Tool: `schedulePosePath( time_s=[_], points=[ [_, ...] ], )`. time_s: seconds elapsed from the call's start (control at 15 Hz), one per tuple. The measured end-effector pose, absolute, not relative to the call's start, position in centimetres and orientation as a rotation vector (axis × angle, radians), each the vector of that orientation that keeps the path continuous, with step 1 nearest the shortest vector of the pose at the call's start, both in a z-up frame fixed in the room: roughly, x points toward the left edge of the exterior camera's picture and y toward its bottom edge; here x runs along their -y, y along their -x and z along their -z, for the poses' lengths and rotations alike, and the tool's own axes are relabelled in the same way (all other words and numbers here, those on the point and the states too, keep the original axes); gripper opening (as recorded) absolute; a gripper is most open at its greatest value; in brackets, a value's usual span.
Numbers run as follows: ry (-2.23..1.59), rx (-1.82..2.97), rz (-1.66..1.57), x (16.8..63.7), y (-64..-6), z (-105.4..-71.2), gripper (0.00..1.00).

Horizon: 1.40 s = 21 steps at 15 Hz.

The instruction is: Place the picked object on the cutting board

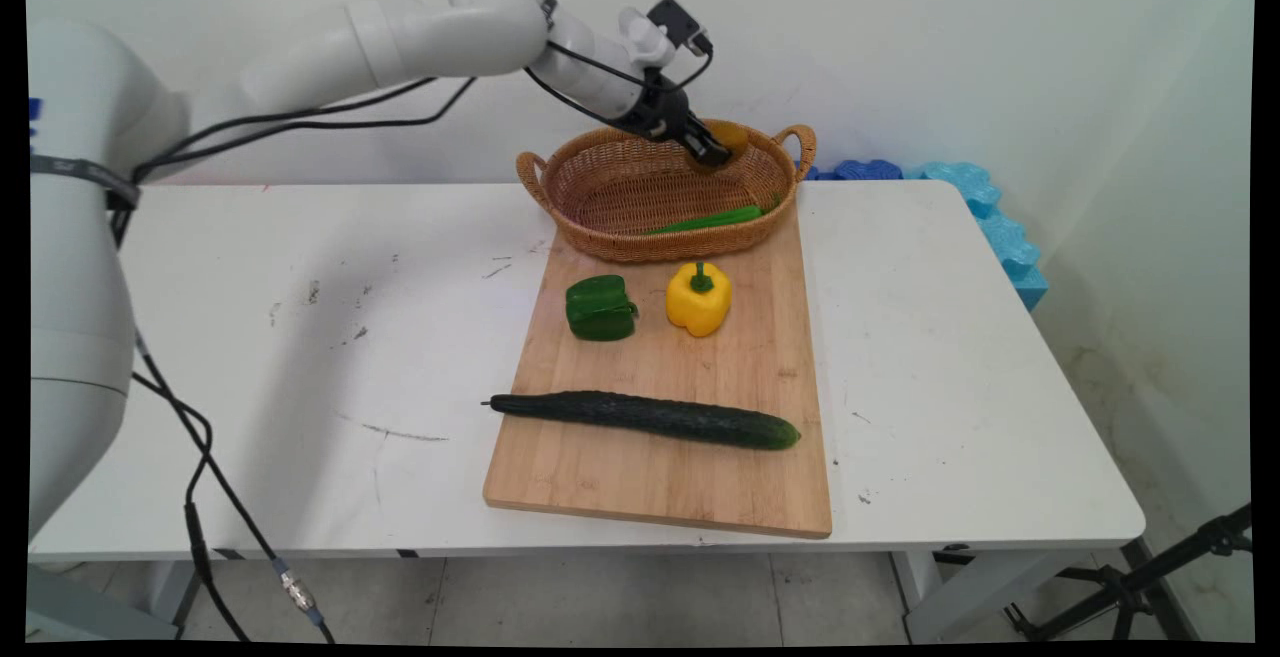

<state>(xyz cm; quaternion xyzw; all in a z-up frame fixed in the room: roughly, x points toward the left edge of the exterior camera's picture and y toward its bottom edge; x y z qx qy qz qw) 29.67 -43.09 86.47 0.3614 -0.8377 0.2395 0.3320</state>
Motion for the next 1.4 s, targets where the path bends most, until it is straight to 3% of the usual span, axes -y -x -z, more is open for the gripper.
schedulePosePath(
  time_s=[0.73,1.4],
  points=[
    [-0.767,2.256,-0.564,33.5,-33.1,-93.7,0.00],
    [-0.622,2.374,-0.348,25.0,-35.6,-94.1,0.00]
  ],
)
